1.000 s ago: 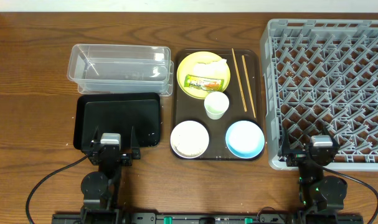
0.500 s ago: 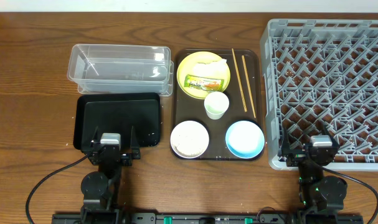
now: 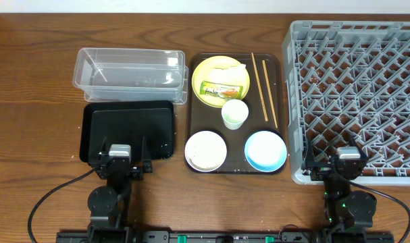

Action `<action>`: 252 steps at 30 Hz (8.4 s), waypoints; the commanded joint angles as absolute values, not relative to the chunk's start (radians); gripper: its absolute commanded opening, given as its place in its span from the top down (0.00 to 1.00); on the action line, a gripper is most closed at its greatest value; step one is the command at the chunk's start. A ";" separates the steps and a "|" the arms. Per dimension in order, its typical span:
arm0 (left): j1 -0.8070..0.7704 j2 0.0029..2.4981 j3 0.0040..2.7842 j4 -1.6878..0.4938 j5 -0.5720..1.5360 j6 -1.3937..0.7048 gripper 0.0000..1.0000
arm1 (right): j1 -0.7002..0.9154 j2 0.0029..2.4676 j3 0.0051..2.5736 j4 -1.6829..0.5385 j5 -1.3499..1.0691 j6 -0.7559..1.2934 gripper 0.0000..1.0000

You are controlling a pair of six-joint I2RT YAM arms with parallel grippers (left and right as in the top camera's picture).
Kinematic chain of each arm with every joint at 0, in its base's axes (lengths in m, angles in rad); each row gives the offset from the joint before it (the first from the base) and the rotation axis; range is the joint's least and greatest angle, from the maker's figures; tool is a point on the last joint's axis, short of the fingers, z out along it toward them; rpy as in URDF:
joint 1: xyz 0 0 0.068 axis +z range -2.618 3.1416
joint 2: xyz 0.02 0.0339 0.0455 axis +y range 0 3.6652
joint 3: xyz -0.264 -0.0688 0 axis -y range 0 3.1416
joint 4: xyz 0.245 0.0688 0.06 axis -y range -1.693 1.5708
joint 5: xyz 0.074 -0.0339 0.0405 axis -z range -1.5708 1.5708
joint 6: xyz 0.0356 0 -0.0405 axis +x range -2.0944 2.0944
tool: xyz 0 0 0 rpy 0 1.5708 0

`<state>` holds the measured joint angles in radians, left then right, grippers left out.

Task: Sort waste into correct bins and load items into the dishwasher rack

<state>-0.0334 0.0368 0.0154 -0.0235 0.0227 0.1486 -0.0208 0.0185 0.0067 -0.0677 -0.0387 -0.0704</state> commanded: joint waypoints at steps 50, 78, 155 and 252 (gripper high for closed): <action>-0.029 0.037 0.004 -0.072 -0.012 0.134 0.01 | -0.025 0.020 0.006 -0.069 -0.057 -0.083 0.01; -0.030 0.037 0.010 0.090 0.016 0.182 0.01 | -0.025 0.020 0.038 0.052 -0.084 -0.019 0.01; -0.407 2.208 1.931 -0.720 0.190 0.140 0.02 | -0.025 0.790 0.624 -0.159 -0.297 0.030 0.01; -0.363 2.144 1.803 -0.812 0.276 0.250 0.34 | -0.025 0.792 0.624 -0.175 -0.297 0.030 0.01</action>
<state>-0.3550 2.1136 1.8122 -0.8219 0.2787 0.2253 -0.0208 0.7921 0.5961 -0.1722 -0.2890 0.0158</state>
